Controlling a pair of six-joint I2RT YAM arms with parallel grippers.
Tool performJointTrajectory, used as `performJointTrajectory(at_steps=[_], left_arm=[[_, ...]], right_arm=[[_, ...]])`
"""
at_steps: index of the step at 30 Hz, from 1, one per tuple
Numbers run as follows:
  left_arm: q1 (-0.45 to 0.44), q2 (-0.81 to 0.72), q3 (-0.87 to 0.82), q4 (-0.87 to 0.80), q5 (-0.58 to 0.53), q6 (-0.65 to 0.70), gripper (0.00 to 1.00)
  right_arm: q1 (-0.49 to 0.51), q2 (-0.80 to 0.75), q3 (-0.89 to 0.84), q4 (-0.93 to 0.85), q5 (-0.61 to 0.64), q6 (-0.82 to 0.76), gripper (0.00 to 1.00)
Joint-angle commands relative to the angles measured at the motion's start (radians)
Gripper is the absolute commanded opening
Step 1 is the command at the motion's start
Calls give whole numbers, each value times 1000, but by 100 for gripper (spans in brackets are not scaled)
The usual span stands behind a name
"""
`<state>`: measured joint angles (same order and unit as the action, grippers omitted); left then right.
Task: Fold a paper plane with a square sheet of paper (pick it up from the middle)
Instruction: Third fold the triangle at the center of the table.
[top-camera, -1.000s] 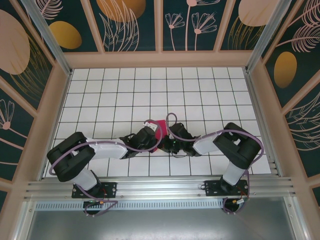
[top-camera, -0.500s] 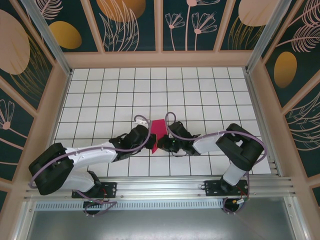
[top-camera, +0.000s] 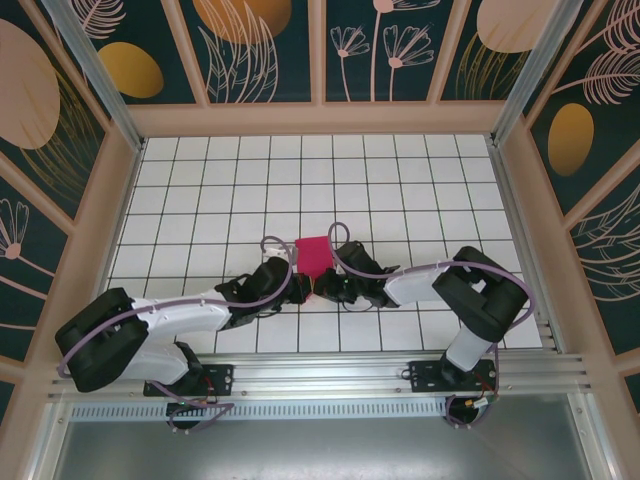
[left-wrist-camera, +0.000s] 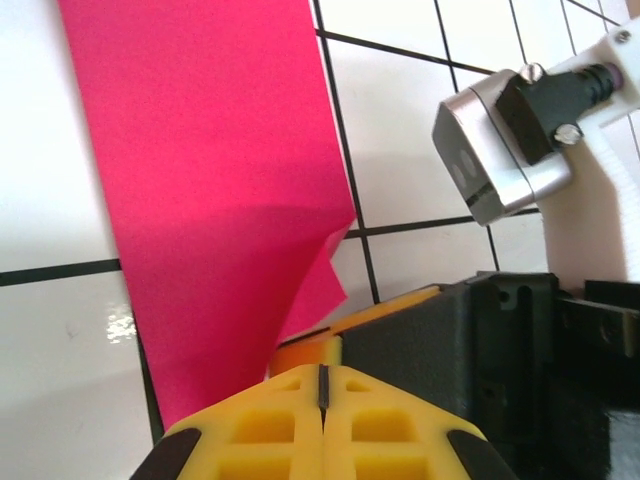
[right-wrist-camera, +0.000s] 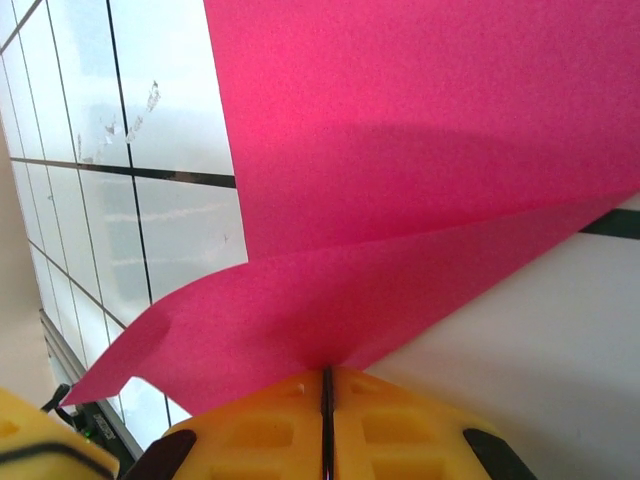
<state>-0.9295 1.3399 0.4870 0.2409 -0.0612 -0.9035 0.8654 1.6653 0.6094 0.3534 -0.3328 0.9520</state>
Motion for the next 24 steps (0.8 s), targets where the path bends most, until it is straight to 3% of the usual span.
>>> performJointTrajectory(at_steps=[1,15,21,24], left_arm=[[-2,33,37,-12,-50,18,9],[-2,89,92,-46,-164,90,20],[-1,42,90,-75,-136,115,33],[6,7,84,-83,-136,128,34]], right_arm=[[-5,19,34,-11,2,-25,11],[-9,24,44,-16,1,-33,12],[-15,26,47,-22,5,-33,12],[-17,27,53,-20,6,-33,12]])
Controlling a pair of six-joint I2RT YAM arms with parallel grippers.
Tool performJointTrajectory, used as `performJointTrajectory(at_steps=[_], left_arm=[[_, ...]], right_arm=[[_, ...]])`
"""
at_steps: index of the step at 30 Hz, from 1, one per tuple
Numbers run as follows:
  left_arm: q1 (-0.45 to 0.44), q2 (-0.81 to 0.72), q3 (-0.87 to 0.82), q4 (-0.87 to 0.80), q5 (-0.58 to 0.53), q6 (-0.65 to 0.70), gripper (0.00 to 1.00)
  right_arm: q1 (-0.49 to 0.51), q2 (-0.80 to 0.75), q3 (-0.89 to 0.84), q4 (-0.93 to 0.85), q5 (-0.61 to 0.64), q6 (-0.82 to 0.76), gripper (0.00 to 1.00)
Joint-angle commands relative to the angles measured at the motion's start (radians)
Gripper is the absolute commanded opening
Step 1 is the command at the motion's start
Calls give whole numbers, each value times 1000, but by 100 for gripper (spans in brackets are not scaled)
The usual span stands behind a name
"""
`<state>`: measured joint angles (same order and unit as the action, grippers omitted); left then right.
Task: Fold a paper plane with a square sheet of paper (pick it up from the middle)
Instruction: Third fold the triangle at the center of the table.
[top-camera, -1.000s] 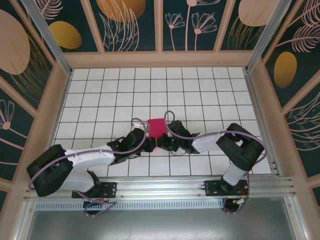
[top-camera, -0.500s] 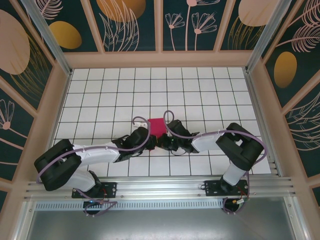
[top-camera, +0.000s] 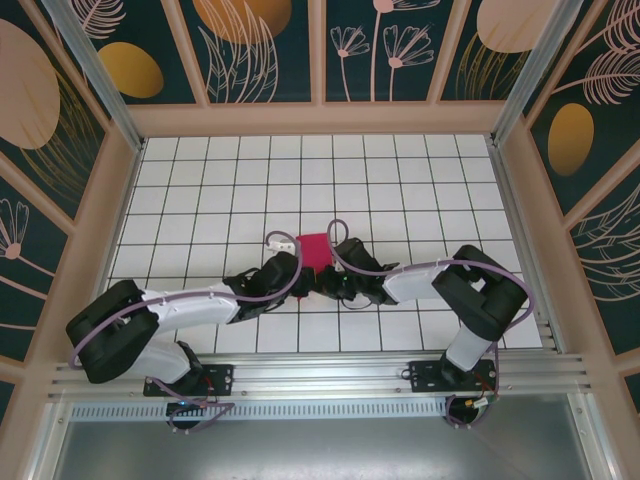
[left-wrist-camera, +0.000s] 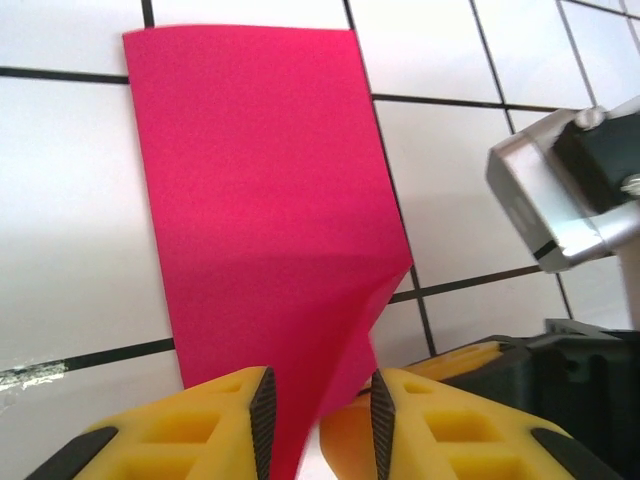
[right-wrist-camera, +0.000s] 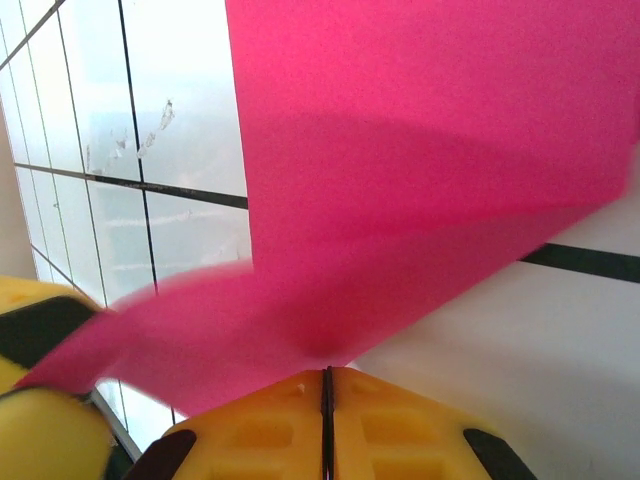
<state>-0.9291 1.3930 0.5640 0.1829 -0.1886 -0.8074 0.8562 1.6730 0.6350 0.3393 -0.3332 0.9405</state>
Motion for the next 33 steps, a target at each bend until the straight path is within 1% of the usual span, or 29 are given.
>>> performJointTrajectory(at_steps=[1,4,7,10,13,16,21,24,29,33], left_arm=[[12,-51,4,-31,-20,34,34],[56,-50,-11,-8,37,35,36],[69,-23,1,-9,63,61,38],[78,10,22,-11,92,88,36],[81,7,26,6,108,109,41],[81,-27,17,10,100,127,43],[85,-50,2,28,159,192,50],[84,-36,13,7,158,227,48],[85,2,54,-46,120,258,37],[85,17,63,-41,117,271,36]], right_arm=[[-8,19,30,-8,7,-22,12],[-8,23,39,-14,4,-25,12],[-9,22,45,-25,8,-30,12],[-11,25,47,-24,7,-30,12],[-12,28,49,-23,6,-31,12],[-13,27,48,-20,7,-28,12],[-14,27,51,-19,4,-29,12],[-14,28,52,-20,2,-29,12],[-16,24,49,-21,6,-29,12],[-16,24,46,-16,4,-26,12]])
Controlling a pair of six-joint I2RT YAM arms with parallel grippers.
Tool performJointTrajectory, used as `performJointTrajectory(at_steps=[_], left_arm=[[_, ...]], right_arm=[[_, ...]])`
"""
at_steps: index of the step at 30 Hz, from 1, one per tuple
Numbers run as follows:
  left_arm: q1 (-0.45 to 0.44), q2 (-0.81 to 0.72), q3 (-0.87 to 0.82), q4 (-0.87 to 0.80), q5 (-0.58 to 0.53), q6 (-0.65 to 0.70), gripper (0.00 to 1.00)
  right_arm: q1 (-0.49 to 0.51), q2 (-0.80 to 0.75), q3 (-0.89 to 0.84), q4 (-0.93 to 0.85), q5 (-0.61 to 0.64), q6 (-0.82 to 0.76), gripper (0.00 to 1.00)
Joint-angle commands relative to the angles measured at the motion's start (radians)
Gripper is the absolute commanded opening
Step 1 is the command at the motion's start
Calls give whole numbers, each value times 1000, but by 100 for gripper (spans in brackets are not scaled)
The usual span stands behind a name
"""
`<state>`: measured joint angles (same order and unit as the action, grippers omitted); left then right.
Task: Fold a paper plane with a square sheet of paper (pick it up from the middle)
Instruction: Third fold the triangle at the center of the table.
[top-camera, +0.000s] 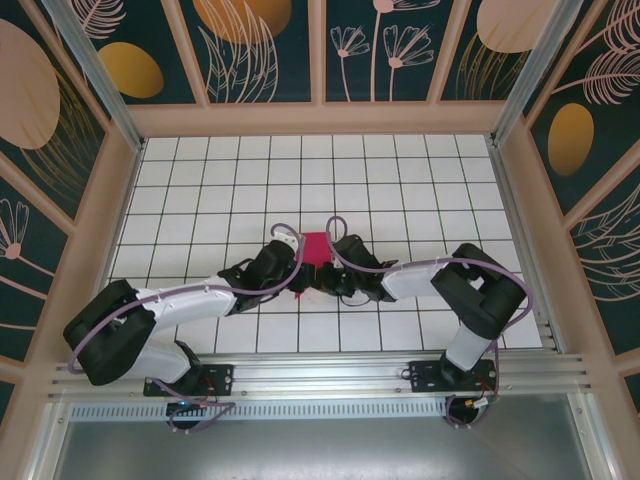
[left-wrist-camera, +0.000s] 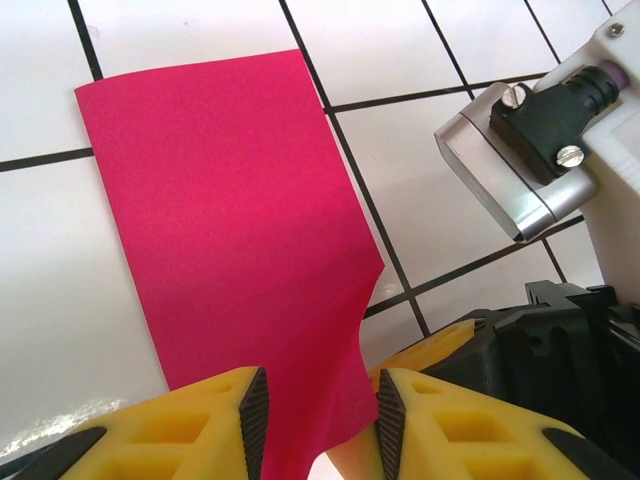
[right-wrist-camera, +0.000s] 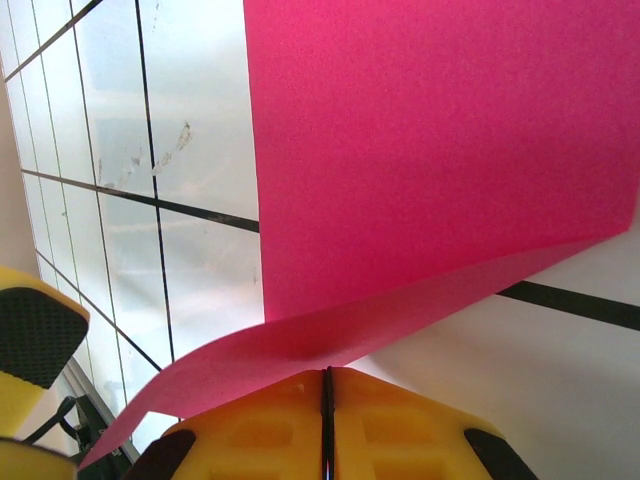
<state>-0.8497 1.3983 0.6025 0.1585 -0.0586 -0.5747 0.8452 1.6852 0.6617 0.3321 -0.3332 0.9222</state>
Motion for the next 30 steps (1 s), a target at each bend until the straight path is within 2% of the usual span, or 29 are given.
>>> performJointTrajectory(at_steps=[1,4,12,22,30], left_arm=[[5,14,27,-19,-16,43,36],[5,19,28,-31,-23,47,34],[5,-29,17,-26,-1,47,39],[5,3,21,-29,-42,37,34],[7,-17,18,-5,29,84,41]], right_arm=[[-5,14,21,-10,5,-9,12],[-5,13,21,-13,6,-8,12],[-26,3,-9,72,-26,30,12],[-49,4,12,63,-31,25,12],[-52,21,29,48,-35,21,12]])
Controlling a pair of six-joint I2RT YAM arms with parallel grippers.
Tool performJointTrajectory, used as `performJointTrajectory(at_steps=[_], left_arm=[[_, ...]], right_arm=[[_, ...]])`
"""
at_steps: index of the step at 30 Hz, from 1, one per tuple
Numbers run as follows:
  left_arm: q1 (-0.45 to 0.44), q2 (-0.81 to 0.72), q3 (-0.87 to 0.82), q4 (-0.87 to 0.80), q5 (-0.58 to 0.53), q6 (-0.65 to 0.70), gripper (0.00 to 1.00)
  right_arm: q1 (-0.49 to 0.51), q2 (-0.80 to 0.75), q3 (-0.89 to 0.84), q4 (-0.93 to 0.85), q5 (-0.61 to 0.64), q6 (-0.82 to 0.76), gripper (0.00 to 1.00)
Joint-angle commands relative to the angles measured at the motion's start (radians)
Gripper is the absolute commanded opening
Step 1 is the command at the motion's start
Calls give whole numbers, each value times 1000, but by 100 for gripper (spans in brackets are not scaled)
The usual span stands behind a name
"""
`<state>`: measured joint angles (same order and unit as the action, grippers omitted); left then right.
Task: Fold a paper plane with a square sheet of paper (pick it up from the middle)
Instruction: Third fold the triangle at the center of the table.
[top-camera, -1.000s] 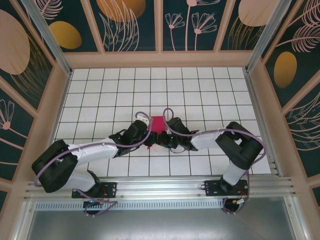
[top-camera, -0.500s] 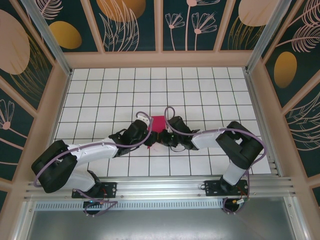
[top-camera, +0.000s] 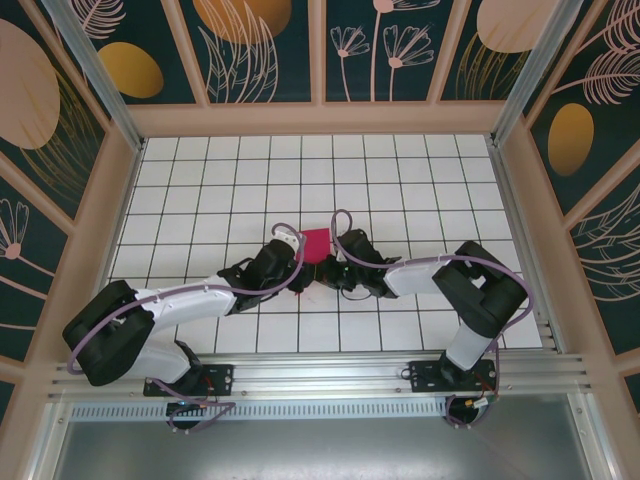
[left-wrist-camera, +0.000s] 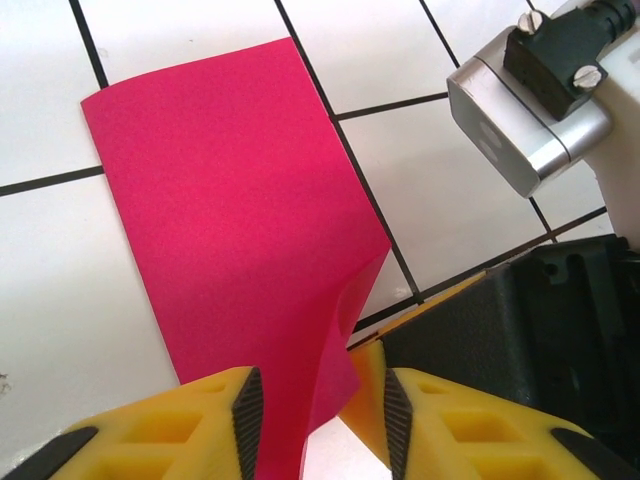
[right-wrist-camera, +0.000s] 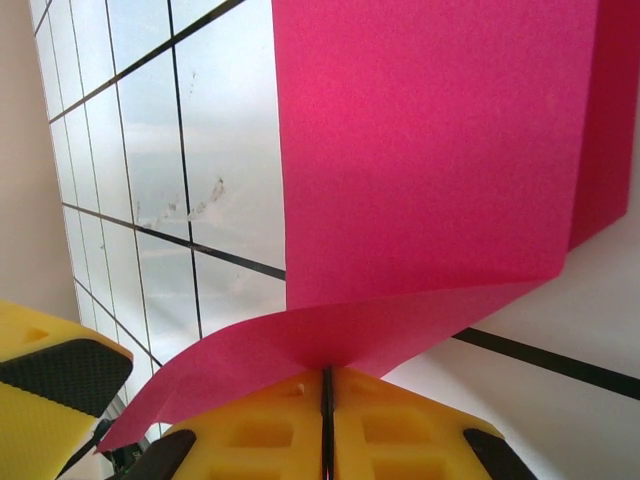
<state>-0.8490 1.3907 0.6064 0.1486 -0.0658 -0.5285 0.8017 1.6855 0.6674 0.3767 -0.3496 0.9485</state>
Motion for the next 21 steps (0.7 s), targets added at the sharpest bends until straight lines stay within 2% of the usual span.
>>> performJointTrajectory(at_steps=[1,8,10,13,14,21], left_arm=[[8,-7,20,1,52,48,41],[30,9,25,-2,47,72,31],[41,19,31,-2,66,82,25],[46,34,39,4,86,98,23],[47,37,43,3,95,108,19],[55,63,49,4,105,120,16]], right_arm=[[-9,21,27,2,-20,-5,12],[-10,11,22,-15,-11,-14,12],[-10,13,20,-12,-15,-14,12],[-10,13,17,-9,-16,-14,12],[-9,13,18,-11,-14,-14,12],[-10,13,21,-14,-16,-16,12]])
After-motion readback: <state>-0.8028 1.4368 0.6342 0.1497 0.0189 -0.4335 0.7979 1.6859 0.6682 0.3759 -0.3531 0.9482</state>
